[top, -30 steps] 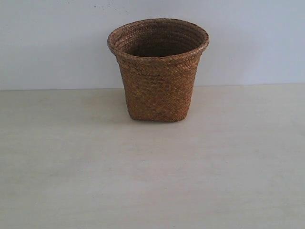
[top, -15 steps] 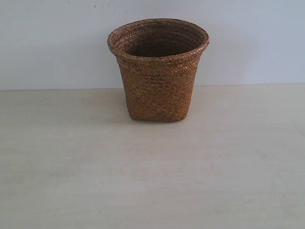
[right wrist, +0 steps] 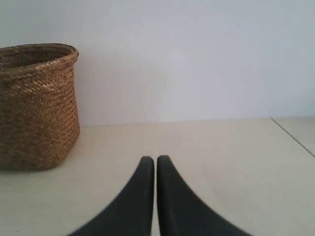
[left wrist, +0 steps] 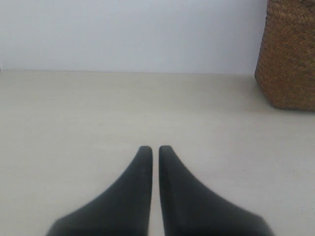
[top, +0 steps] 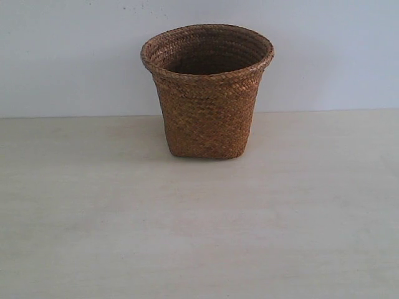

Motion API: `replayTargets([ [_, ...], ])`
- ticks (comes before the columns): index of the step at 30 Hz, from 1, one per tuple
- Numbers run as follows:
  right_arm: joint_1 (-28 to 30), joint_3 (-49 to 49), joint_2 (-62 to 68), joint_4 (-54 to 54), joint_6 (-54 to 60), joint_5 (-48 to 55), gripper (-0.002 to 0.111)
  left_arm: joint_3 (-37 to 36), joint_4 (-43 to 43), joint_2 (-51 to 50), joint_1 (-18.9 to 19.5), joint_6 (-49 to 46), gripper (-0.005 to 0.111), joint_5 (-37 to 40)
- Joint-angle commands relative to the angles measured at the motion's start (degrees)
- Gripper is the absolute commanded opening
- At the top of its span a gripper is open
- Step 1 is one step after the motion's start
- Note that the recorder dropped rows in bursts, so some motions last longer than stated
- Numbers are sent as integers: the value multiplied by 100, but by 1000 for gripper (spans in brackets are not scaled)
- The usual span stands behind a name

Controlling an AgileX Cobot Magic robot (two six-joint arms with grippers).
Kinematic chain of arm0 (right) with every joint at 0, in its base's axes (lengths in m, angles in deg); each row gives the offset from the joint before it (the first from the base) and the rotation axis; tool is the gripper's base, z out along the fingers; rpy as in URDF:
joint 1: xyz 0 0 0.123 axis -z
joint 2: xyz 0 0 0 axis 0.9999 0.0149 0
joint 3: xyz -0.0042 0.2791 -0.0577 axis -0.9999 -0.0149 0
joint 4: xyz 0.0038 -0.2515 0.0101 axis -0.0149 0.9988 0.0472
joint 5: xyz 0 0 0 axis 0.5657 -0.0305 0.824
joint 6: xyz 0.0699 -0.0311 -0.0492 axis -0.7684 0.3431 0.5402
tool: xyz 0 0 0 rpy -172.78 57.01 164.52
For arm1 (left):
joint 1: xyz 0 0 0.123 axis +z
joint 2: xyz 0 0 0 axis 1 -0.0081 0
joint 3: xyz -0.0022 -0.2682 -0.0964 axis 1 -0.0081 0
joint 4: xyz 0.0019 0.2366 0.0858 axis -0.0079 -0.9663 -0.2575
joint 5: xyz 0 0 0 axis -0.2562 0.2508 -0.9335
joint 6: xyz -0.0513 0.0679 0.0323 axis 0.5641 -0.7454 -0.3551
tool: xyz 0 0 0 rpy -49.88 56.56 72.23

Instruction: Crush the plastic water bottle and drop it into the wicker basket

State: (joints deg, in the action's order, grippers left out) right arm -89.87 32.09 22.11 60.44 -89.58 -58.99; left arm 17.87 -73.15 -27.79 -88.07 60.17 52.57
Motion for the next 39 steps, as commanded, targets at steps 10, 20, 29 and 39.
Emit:
replayTargets([
  [10, 22, -492, -265, -428, 471, 273, 0, -24, 44, 23, 19, 47, 4, -52],
  [20, 22, -492, -265, -562, 720, 944, 0, -24, 44, 23, 19, 47, 4, -52],
  [29, 22, -492, -265, -562, 698, 1021, 0, -24, 44, 23, 19, 47, 4, -52],
  [39, 22, -492, -265, -562, 698, 1021, 0, -24, 44, 23, 19, 47, 4, -52],
])
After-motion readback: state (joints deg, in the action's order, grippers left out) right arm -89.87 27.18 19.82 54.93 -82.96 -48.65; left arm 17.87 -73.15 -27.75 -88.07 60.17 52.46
